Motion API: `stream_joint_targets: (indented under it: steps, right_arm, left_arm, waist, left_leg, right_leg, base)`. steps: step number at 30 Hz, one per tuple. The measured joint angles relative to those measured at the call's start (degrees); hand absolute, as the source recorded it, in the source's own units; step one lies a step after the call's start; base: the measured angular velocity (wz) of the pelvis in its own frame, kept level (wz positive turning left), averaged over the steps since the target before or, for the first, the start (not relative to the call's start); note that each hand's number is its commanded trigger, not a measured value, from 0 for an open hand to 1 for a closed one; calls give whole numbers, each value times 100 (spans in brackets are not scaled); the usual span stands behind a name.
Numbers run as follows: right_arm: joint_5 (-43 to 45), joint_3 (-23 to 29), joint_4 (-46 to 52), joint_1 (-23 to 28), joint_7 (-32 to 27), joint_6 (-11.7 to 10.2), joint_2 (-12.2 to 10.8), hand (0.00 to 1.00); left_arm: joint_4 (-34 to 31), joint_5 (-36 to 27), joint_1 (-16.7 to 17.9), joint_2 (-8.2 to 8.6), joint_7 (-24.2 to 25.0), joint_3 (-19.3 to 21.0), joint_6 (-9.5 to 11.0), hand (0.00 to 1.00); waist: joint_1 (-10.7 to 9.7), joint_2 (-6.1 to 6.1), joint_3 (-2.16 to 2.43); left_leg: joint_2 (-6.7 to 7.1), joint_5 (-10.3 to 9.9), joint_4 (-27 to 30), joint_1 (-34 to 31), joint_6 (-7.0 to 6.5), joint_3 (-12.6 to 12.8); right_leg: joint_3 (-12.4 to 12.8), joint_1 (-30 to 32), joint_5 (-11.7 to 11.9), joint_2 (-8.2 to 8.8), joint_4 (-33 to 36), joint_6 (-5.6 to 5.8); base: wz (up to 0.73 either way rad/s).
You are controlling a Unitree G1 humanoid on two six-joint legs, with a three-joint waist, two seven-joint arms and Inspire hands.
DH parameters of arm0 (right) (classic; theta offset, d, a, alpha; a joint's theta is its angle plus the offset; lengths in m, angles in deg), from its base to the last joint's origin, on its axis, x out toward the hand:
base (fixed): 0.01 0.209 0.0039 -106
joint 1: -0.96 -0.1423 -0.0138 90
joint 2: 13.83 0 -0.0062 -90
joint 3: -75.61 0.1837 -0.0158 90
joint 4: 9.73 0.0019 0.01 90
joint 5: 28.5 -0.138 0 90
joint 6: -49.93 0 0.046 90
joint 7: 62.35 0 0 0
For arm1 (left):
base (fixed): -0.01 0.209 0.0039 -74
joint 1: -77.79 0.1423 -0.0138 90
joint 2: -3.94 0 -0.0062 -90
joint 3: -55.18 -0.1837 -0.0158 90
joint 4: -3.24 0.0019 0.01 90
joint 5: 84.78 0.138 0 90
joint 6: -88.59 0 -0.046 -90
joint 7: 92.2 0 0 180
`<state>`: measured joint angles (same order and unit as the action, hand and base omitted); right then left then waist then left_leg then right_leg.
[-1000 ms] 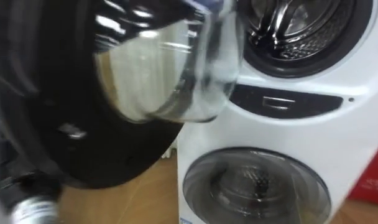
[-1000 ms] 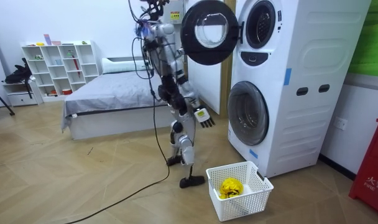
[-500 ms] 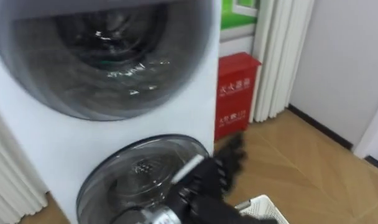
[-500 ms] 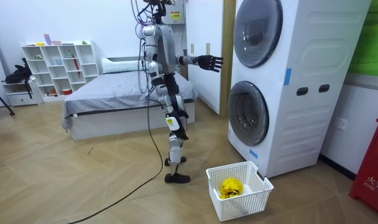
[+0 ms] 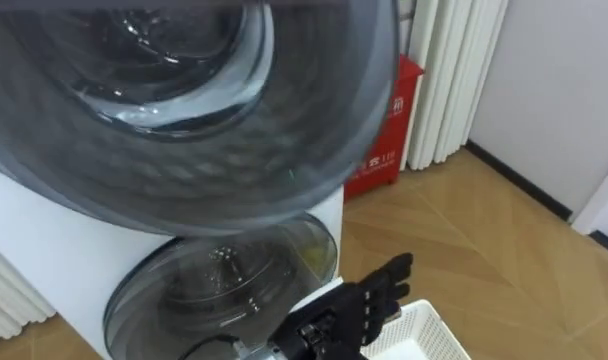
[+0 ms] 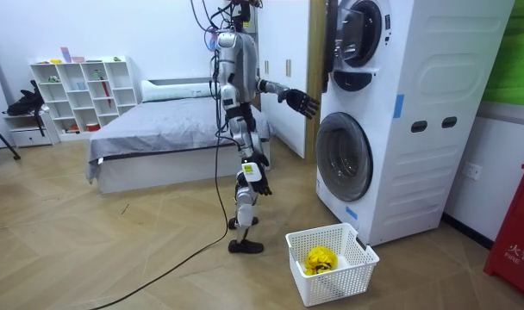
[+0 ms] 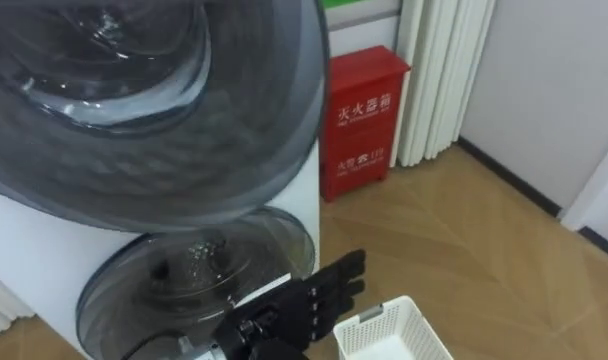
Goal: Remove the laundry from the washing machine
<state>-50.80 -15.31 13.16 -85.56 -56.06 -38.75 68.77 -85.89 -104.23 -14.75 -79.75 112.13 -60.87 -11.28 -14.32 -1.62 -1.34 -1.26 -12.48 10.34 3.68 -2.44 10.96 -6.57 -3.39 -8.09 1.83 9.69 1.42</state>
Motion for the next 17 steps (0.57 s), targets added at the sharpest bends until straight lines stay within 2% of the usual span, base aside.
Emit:
stream_joint_targets:
  steps: [2,5,6,7,8,9,10,11,13,15,17]
  right_arm:
    - [21,-52,92,20,-43,5,-22,0]
    - [69,-233,290,41,-141,5,-92,0]
    - [64,-248,348,57,-165,2,-147,0]
    - [65,-250,349,69,-192,4,-176,0]
    - [55,-250,350,85,-191,3,-180,0]
    - [28,-248,350,97,-199,3,-179,0]
    - [27,-239,366,113,-205,-3,-177,0]
    - [28,-234,377,130,-213,-4,-176,0]
    - [14,-232,413,191,-247,-8,-150,0]
    - [4,-229,425,207,-237,-6,-148,0]
    - [2,-213,424,252,-224,-3,-147,0]
  left_arm:
    - [227,282,108,40,-206,10,33,0]
    - [801,1006,447,73,-668,80,112,0]
    - [1137,1263,627,102,-882,185,163,0]
    - [1740,1350,747,130,-1086,323,333,0]
    - [2086,1359,797,139,-1195,413,405,0]
    - [2735,1425,918,135,-1419,655,456,0]
    - [3284,1509,1061,119,-1655,946,495,0]
    - [3481,1541,1146,100,-1778,1089,498,0]
    - [4335,1554,1379,-37,-2284,1644,684,0]
    - [4842,1602,1553,-72,-2717,2056,804,0]
    - [5251,1634,1747,-98,-3057,2487,870,0]
  waist:
    - [110,20,3]
    - [372,78,23]
    - [495,126,24]
    - [614,170,27]
    - [663,198,54]
    - [735,247,95]
    - [787,288,95]
    - [810,313,106]
    - [1024,300,111]
    - [1035,296,104]
    - [1141,261,102]
  left_leg:
    - [3,7,3,15,7,11]
    - [4,8,4,36,8,67]
    - [6,8,2,63,9,85]
    - [5,6,-2,107,12,88]
    - [10,1,-1,114,20,87]
    - [18,-9,5,126,36,65]
    - [15,-15,11,153,46,-2]
    - [15,-24,6,160,61,-25]
    - [6,-42,-5,155,82,-80]
    - [11,-44,-10,169,84,-178]
    - [5,-48,-74,203,91,-204]
  right_leg:
    - [10,-3,-2,-1,1,0]
    - [5,2,-18,-3,-13,-17]
    - [-25,-18,-33,-2,-16,-28]
    - [-65,-70,-50,-1,-25,-39]
    - [-85,-80,-75,7,-25,-47]
    - [-146,-103,-110,19,-28,-68]
    - [-229,-157,-111,15,-63,-69]
    - [-251,-170,-116,12,-110,-75]
    - [-320,-186,-125,3,-113,-84]
    - [-447,-240,-125,7,-115,-85]
    - [-478,-285,-126,-3,-114,-84]
  base:
    - [-7]
    - [-12]
    - [-9]
    - [-5]
    - [3]
    - [15]
    - [20]
    - [18]
    - [10]
    - [21]
    - [10]
